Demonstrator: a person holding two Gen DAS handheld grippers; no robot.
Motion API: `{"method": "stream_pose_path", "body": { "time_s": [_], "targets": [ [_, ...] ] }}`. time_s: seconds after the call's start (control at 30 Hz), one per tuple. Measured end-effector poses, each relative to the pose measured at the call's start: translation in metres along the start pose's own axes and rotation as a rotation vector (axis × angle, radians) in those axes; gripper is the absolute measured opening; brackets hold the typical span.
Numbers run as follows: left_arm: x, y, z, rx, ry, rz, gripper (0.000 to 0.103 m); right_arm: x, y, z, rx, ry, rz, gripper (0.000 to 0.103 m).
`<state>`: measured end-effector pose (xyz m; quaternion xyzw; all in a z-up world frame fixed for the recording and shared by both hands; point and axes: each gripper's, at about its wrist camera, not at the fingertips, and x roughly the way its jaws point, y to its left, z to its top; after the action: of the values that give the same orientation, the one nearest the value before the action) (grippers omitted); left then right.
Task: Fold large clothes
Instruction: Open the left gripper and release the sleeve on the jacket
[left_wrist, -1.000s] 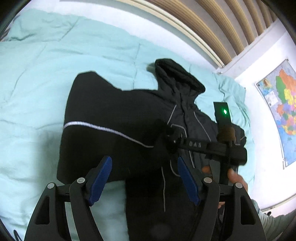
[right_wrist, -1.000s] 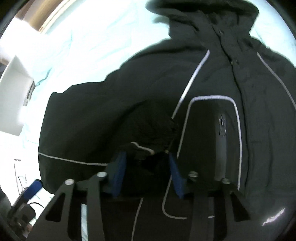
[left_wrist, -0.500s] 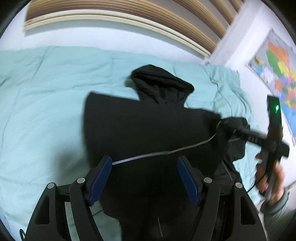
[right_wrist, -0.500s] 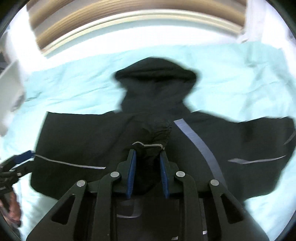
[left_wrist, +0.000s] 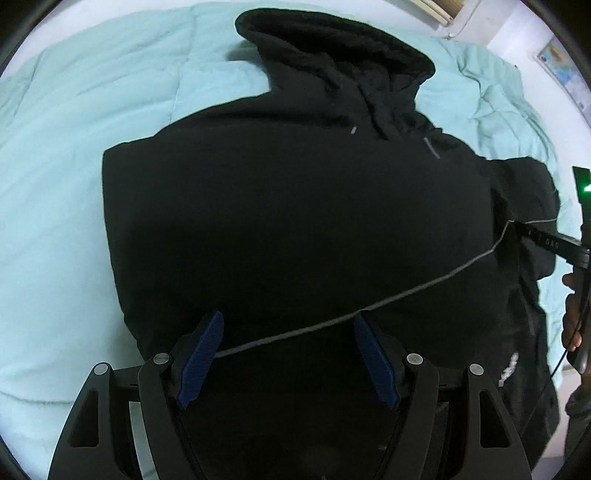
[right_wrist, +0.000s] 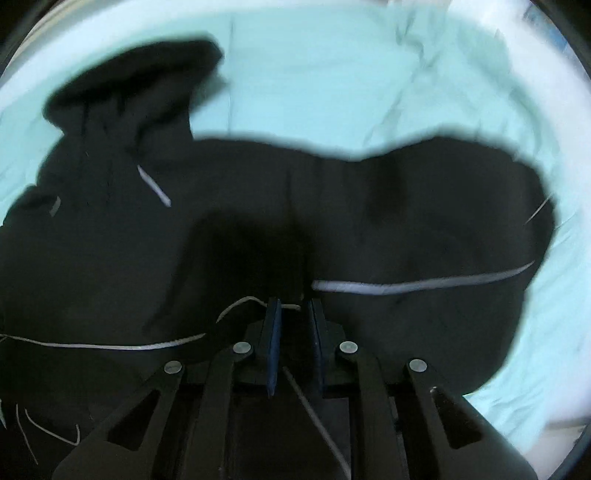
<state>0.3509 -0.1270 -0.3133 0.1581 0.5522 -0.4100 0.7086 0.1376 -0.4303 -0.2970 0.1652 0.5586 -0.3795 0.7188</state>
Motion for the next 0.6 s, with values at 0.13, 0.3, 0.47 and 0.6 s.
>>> {"method": "stream_pose_path", "body": {
  "time_s": [0.13,0.3,0.47,0.6],
  "targets": [
    [0.005,-0.010,-0.001,0.061,0.007,0.072,0.075,0.011,0.008,-0.006,-0.058,0.008,-0.046,0.017],
    [-0.015,-0.012,0.000,0.040,-0.013,0.056,0.075,-0.025,0.000,0.002,0.007,-0.023,-0.008,0.024],
    [-0.054,-0.013,-0.006,0.005,-0.088,0.008,0.075,-0.078,0.027,0.003,-0.012,-0.171,0.132,0.057],
    [-0.042,-0.010,-0.014,-0.008,-0.043,0.068,0.075,-0.047,0.076,-0.005,-0.088,-0.091,0.160,0.057]
  ]
}}
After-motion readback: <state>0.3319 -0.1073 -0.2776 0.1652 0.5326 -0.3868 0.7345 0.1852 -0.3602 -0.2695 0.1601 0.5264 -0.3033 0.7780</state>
